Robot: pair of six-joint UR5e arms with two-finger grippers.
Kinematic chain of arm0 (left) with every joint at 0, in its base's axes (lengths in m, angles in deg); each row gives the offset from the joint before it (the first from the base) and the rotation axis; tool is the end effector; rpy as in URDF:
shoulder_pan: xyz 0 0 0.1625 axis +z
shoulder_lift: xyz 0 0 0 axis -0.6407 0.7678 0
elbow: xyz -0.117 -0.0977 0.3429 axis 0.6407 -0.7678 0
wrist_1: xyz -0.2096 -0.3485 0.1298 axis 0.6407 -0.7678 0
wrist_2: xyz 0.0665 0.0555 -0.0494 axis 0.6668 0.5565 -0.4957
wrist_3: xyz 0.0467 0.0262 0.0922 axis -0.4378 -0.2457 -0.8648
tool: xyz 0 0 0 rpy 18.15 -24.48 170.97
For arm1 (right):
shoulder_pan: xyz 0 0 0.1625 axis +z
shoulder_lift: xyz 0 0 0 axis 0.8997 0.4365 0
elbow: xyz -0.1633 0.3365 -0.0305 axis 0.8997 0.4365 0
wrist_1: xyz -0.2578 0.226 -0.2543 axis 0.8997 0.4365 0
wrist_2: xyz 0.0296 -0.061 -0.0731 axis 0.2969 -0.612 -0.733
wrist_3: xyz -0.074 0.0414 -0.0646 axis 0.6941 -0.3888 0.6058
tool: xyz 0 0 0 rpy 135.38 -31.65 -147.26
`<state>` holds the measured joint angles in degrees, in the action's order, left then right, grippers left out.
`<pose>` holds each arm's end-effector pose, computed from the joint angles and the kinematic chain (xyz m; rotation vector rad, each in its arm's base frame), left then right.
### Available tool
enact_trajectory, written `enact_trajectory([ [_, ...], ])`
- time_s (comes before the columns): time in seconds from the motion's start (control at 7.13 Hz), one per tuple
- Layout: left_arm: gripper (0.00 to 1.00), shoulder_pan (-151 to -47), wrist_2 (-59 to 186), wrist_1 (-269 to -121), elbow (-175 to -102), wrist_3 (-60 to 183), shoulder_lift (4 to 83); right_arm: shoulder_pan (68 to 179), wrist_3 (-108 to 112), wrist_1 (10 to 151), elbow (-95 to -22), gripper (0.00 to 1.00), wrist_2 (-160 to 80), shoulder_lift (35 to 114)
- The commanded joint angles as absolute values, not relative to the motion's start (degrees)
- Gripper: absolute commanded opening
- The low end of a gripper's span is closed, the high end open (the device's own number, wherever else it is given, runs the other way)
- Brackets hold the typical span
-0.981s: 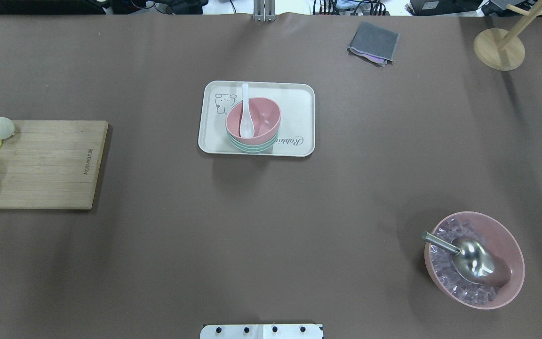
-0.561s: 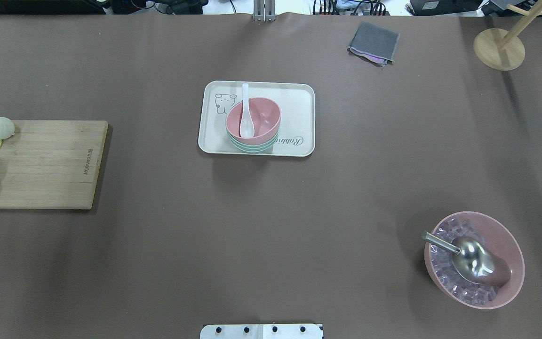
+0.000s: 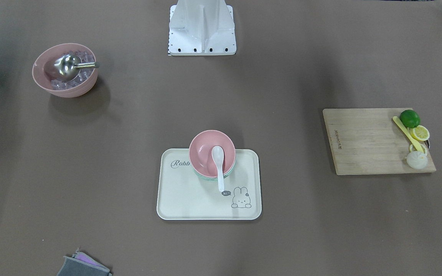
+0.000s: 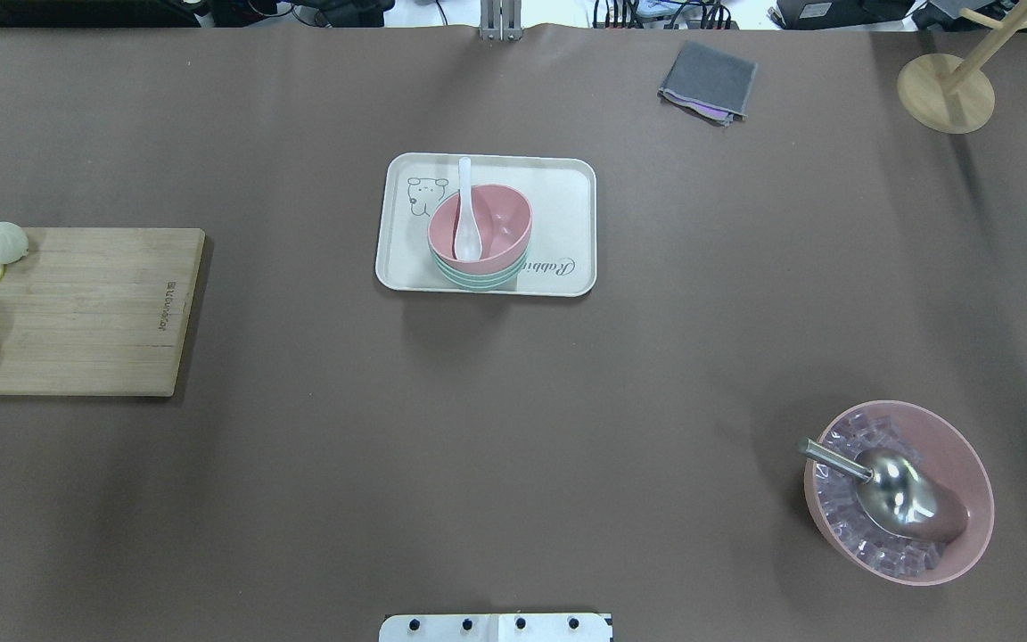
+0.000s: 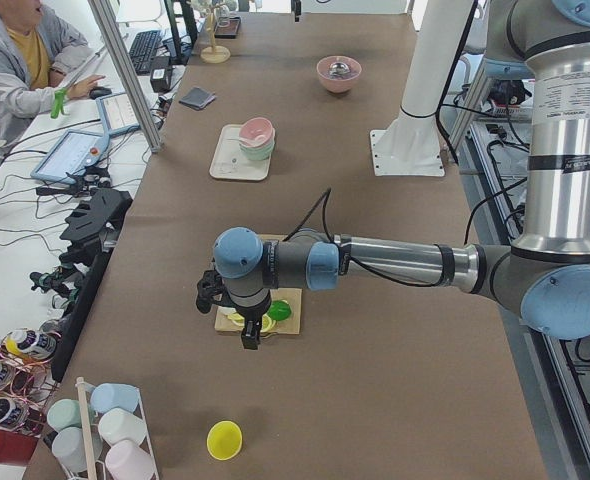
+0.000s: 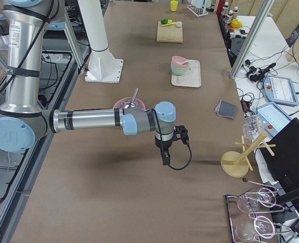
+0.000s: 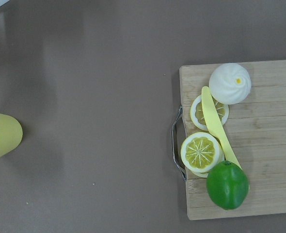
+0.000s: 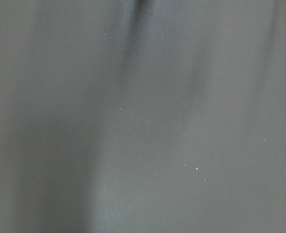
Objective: Stack pink bowl on green and place spoon
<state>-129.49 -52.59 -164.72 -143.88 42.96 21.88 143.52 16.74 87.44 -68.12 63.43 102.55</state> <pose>-0.0519 -0.4910 0.5782 0.0262 0.8257 0.0653 -0.0170 -0.4720 0.5683 0.1170 -0.6504 -0.2114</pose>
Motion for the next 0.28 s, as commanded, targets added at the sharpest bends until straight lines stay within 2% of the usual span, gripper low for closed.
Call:
enact_trajectory([
  [0.0, 0.98, -129.49, -52.21, -165.08, -144.14, 43.06, 21.33, 143.4, 16.72, 87.44, -68.22, 1.0, 63.7, 102.48],
  [0.14, 0.98, -129.58, -52.2, -165.08, -144.31, 43.15, 21.33, 143.4, 16.72, 87.44, -68.3, 1.0, 63.7, 102.48],
])
